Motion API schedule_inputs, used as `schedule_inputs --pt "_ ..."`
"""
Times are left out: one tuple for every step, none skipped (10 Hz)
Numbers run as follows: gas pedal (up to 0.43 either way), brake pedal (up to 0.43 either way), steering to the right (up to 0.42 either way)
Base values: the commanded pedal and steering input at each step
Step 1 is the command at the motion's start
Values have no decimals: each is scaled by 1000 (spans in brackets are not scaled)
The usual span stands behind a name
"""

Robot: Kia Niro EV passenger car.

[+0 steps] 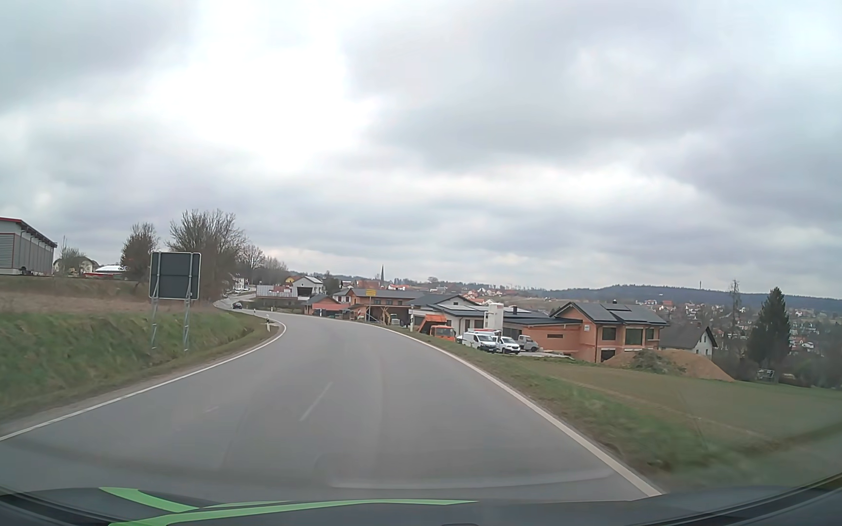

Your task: Follow the waypoints while adhering to traffic rules and regulations

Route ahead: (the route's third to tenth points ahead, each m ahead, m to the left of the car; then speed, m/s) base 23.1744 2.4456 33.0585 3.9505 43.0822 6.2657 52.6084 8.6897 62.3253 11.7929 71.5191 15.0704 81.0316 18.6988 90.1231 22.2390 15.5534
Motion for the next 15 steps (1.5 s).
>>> schedule_inputs --pt "0 0 -25" --pt "0 0 -25" --pt "0 0 -25" --pt "0 0 -25" --pt "0 0 -25" --pt "0 0 -25" --pt "0 0 -25" --pt "0 0 -26" --pt "0 0 -28" --pt "0 0 -29" --pt "0 0 -30" --pt "0 0 -30" --pt "0 0 -29" --pt "0 0 -29" --pt "0 0 -27"
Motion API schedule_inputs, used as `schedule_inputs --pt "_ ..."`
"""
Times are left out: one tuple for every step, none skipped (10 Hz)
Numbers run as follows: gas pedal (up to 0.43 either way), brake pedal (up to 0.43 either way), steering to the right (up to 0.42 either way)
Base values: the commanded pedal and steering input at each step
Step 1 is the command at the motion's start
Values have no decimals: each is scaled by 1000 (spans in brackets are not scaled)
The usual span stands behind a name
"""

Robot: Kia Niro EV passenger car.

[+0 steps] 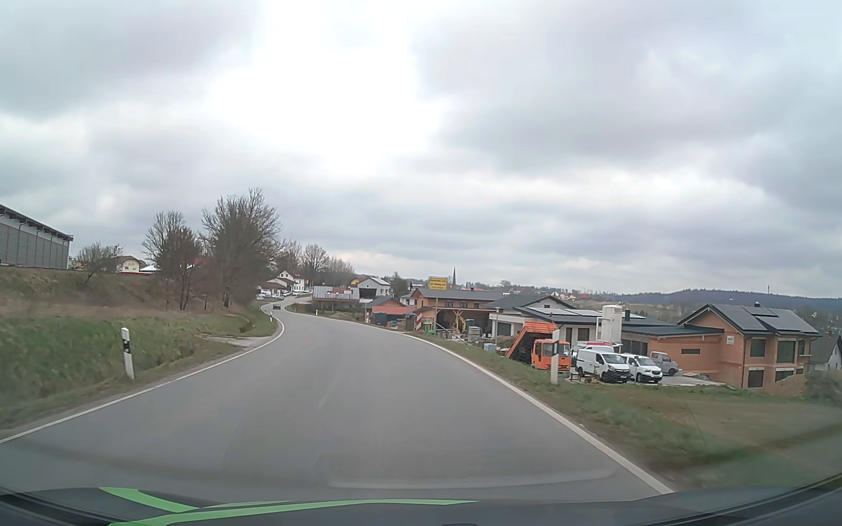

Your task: Follow the waypoints while adhering to traffic rules and regulations

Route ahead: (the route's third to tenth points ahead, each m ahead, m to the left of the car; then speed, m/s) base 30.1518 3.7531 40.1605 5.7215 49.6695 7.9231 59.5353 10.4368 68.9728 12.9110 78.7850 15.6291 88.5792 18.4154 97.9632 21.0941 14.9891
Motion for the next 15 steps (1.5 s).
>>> schedule_inputs --pt "0 0 -26" --pt "0 0 -26" --pt "0 0 -26" --pt "0 0 -26" --pt "0 0 -26" --pt "0 0 -26" --pt "0 0 -26" --pt "0 0 -26" --pt "0 0 -27" --pt "0 0 -27" --pt "0 0 -26" --pt "8 0 -26" --pt "39 0 -26" --pt "59 0 -26" --pt "67 0 -26"
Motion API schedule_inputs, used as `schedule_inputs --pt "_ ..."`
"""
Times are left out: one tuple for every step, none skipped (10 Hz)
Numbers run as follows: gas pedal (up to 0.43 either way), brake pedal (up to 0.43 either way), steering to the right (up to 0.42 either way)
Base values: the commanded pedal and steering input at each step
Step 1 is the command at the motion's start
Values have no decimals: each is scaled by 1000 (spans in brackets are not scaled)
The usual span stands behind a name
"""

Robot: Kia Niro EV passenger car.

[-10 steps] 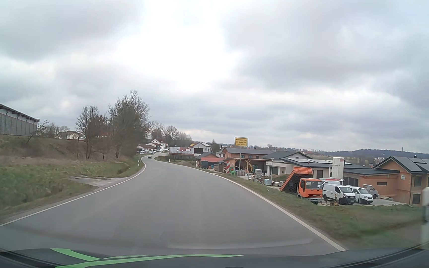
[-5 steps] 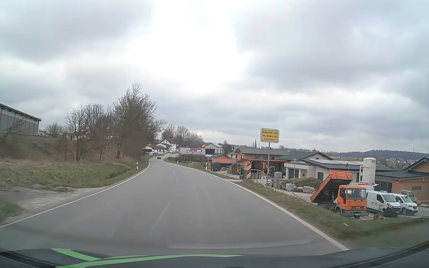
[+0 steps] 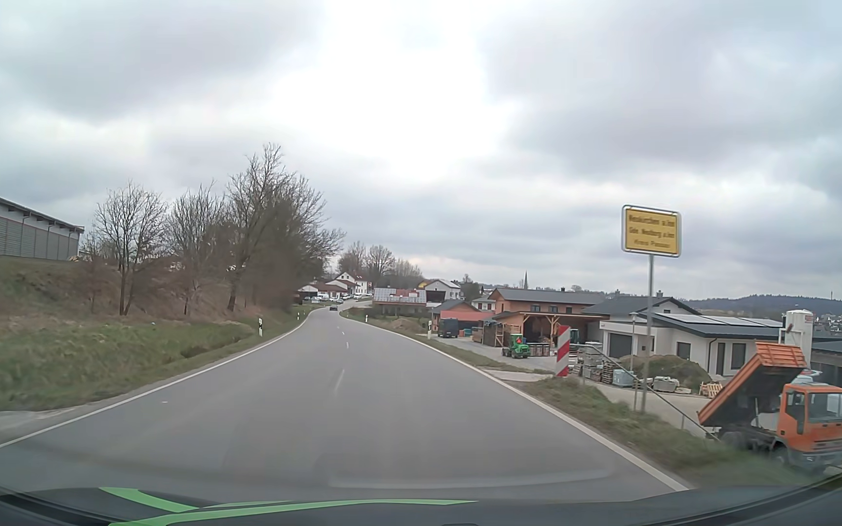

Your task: Follow the waypoints while adhering to traffic rules and regulations

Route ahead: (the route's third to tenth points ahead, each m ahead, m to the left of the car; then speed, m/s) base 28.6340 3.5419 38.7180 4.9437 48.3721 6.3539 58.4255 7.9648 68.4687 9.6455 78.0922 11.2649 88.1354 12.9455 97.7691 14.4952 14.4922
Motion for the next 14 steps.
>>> schedule_inputs --pt "79 0 -26" --pt "87 0 -26" --pt "98 0 -26" --pt "110 0 -26" --pt "110 0 -25" --pt "118 0 -25" --pt "130 0 -25" --pt "130 0 -25" --pt "130 0 -24" --pt "138 0 -24" --pt "138 0 -22" --pt "138 0 -20" --pt "138 0 -20" --pt "138 0 -20"
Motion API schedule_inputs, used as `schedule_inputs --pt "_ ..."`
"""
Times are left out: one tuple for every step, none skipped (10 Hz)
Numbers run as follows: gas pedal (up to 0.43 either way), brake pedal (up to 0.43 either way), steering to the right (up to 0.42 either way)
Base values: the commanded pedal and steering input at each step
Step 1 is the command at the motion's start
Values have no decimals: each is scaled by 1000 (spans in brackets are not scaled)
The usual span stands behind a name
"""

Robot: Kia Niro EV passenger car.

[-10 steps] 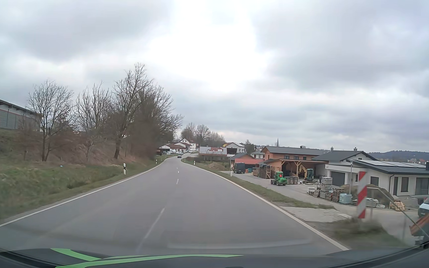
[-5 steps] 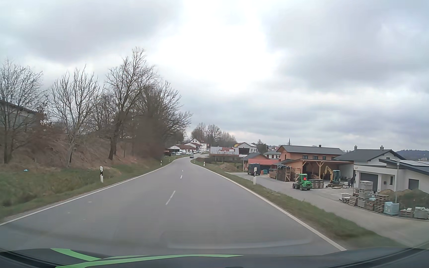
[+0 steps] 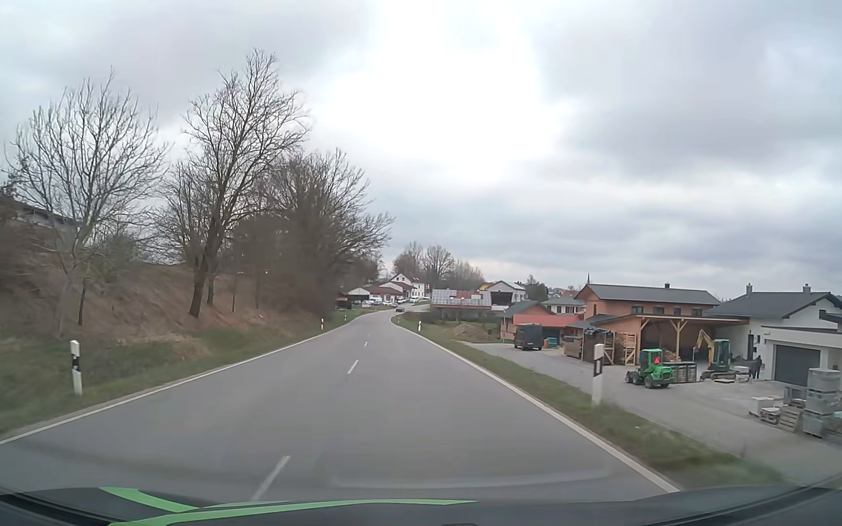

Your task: Follow the waypoints while adhering to traffic rules and regulations

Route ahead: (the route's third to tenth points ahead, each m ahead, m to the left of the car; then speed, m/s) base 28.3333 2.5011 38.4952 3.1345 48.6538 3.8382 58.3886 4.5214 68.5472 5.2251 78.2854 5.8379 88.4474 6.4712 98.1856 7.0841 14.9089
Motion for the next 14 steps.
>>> schedule_inputs --pt "138 0 -19" --pt "138 0 -19" --pt "138 0 -18" --pt "138 0 -16" --pt "138 0 -9" --pt "138 0 -5" --pt "138 0 -4" --pt "138 0 -4" --pt "138 0 -5" --pt "138 0 -5" --pt "138 0 -6" --pt "138 0 -6" --pt "138 0 -6" --pt "138 0 -6"
